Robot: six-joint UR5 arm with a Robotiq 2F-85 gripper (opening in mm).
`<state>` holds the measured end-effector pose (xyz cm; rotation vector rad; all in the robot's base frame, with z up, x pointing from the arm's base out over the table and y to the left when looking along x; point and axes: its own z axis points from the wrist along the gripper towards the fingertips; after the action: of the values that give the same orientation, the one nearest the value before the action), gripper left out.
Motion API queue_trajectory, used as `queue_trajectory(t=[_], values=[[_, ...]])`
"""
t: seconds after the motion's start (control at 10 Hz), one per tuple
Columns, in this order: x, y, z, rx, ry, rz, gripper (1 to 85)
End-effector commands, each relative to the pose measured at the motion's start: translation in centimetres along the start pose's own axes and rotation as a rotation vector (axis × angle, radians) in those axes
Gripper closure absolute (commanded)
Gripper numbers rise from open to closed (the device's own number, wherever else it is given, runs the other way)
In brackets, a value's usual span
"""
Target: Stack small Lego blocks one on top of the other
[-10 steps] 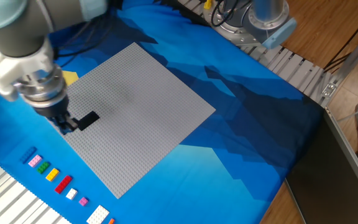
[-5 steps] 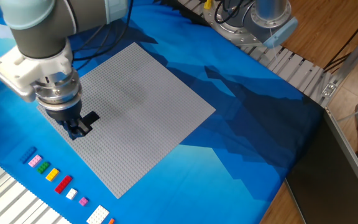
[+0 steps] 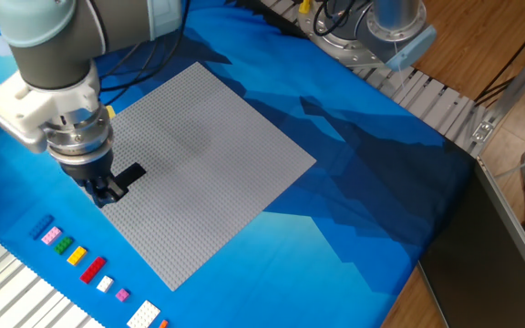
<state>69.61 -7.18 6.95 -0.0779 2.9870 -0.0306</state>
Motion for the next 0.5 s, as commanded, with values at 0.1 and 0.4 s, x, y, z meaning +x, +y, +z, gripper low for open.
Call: queue_trajectory(t=[0.1, 0.4], values=[[-0.64, -0.23, -0.14, -0.005, -0.004, 0.002, 84.7], [-0.60, -0.58, -0.56, -0.012, 0.004, 0.008, 84.7]])
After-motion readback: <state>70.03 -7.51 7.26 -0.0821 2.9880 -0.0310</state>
